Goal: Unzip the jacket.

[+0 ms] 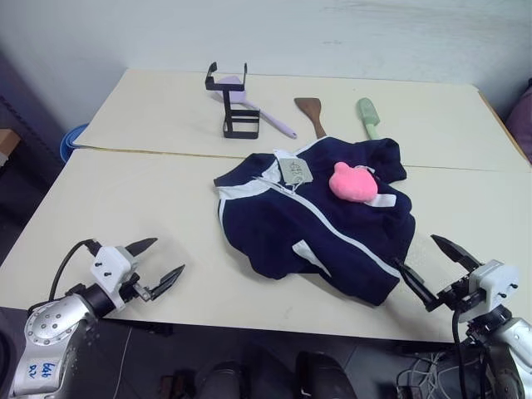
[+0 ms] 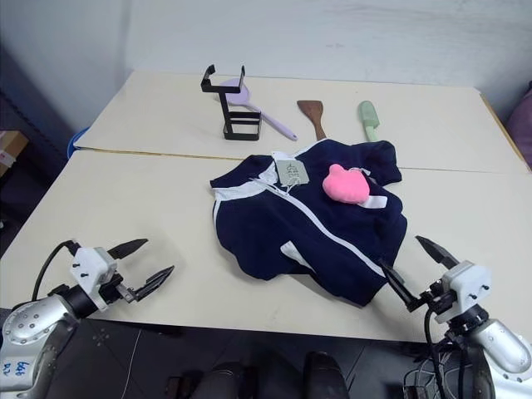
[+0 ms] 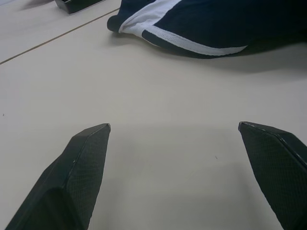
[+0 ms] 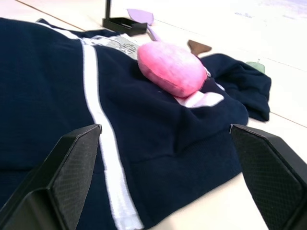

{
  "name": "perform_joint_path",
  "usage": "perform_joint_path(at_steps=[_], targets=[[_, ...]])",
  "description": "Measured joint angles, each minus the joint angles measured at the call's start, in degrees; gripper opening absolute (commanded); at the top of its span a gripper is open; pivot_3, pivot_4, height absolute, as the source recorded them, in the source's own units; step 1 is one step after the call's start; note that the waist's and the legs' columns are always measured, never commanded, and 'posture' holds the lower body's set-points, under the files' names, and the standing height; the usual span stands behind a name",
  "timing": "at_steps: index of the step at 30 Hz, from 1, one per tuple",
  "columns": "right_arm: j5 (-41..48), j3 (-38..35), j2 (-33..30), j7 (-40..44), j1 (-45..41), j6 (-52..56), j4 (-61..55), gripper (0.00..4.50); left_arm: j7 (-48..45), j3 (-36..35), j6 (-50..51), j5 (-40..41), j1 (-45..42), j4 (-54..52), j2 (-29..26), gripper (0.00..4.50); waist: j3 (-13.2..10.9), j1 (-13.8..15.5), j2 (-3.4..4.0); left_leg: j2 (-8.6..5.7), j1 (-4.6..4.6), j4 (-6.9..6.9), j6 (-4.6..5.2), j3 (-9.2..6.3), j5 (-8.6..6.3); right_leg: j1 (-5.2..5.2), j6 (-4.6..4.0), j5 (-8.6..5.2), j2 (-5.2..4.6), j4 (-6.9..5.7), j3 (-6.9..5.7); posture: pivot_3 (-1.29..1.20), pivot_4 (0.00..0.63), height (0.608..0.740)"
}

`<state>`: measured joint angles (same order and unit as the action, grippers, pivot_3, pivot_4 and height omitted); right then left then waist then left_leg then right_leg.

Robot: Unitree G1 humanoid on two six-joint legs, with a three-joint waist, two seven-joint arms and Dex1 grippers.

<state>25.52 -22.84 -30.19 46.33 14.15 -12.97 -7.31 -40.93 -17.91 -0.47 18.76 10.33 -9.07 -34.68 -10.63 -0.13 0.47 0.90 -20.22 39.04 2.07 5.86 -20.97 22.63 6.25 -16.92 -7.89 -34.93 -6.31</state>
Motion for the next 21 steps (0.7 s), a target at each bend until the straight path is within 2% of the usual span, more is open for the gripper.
perform_joint_path(at_steps=[3,11,16,21], targets=[[-0.25,0.14,-0.71,1.44,0.08,-0.59,0.66,4.46,-0.26,0.01,0.67,0.4,-0.61,-0.09,0.04,4.5,0.0,0.22,-0.01,-0.02,0.0,0.01,0.03,-0.01,0.01,-0.04,0.01,0.0,-0.01,0.01,-0.02,0.0,0.15,0.74],[-0.33,1.8,-0.56,1.95,3.58,-0.65,-3.24,4.46,-10.1,0.44,8.07,11.32,-4.48,-2.3,-2.84,4.5,0.0,-0.06,0.0,-0.01,0.02,0.02,-0.01,0.0,0.04,-0.05,0.02,0.01,0.01,-0.01,0.0,0.0,0.15,0.74],[-0.23,1.73,-0.03,1.5,5.64,-0.67,-4.34,4.46,-14.53,1.16,8.54,12.33,-6.61,-2.97,-4.18,4.5,0.0,0.0,0.0,-0.02,0.02,0.02,-0.02,0.02,0.03,-0.06,0.03,0.01,0.06,0.01,0.03,0.0,0.15,0.74],[0.21,1.68,0.83,-0.32,3.58,-0.57,-4.2,4.46,-15.97,2.94,12.2,13.93,-8.63,-4.18,-4.25,4.5,0.0,0.0,0.0,-0.01,0.02,0.02,-0.03,0.01,0.04,-0.06,0.02,0.01,0.09,-0.02,0.04,0.0,0.15,0.74]])
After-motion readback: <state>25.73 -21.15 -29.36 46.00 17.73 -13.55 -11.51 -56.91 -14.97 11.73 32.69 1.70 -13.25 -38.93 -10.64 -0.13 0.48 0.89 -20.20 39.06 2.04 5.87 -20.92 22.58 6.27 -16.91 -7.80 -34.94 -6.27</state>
